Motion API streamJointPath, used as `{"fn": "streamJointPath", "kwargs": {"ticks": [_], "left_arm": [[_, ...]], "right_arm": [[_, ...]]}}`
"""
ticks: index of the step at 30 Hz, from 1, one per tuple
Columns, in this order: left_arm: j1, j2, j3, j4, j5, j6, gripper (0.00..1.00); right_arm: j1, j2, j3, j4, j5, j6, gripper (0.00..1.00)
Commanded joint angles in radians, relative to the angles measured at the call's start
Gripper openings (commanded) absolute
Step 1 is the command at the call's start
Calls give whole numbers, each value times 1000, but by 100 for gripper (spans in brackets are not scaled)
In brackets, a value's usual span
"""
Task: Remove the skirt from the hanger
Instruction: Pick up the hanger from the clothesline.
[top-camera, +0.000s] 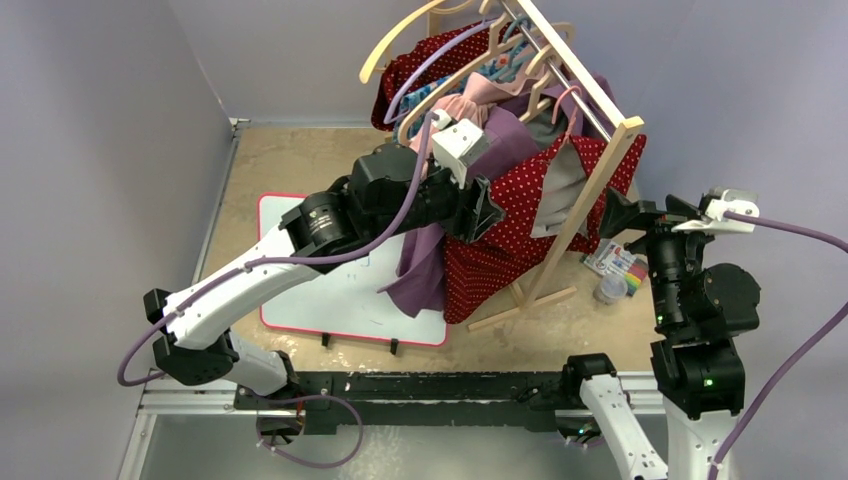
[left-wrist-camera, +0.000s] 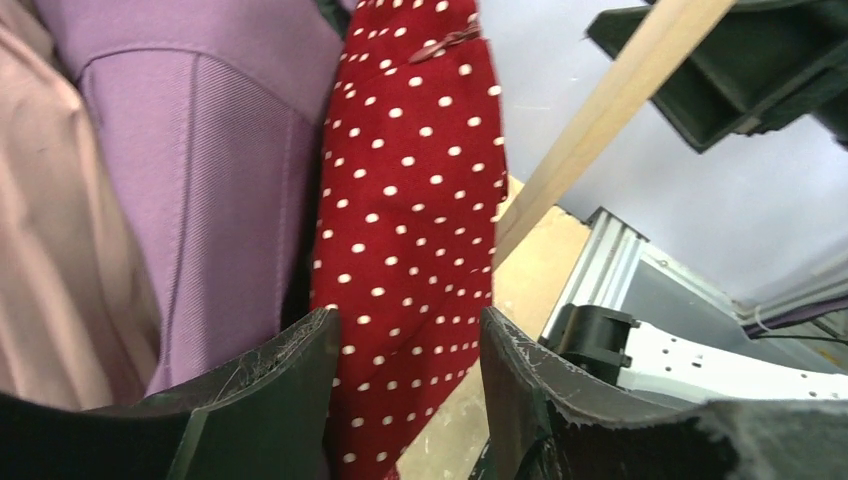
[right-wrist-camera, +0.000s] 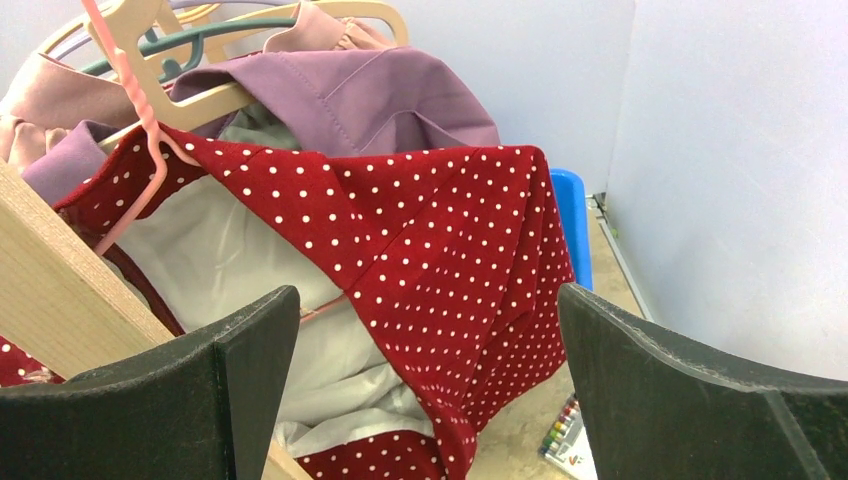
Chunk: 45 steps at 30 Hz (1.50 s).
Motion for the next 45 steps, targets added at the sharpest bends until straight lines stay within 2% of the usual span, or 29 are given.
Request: {"fn": "streamJointPath", "kwargs": {"ticks": [1, 4, 6, 9, 12, 14, 18, 22, 27, 37, 40, 45], "left_arm": [[-2, -1, 33, -18, -102, 28, 55], [-3, -8, 23, -19, -152, 5, 64], [-3, -7, 18, -22, -157, -15, 65], [-3, 3, 13, -27, -135, -30, 59], [-3, 2, -8, -28, -131, -34, 48], [-3, -4, -19, -23, -108, -43, 44], [-3, -39, -86, 26, -55, -65, 44], [-3, -57, -145, 34, -79, -68, 48], [-2, -52, -169, 60, -82, -76, 48], [-3, -60, -202, 140, -53, -68, 21], [-3, -83, -225, 184, -29, -83, 17], [-2, -91, -214, 195, -14, -97, 2]], "right_arm": [[-4, -14, 9, 31, 5, -19, 99], [-4, -18, 8, 25, 4, -19, 99], [-4, -20, 4, 26, 1, -19, 99], [-5, -25, 0, 22, 0, -15, 99], [-4, -33, -7, 20, -4, -10, 99], [-4, -37, -10, 20, -5, -8, 99], [-5, -37, -11, 16, -8, -8, 99], [-4, -39, -13, 20, -10, -5, 99], [-4, -39, -15, 26, -9, -3, 99], [-4, -51, -20, 22, -10, 8, 99], [-4, -52, -20, 17, -14, 8, 99], [-4, -51, -21, 23, -16, 9, 99]]}}
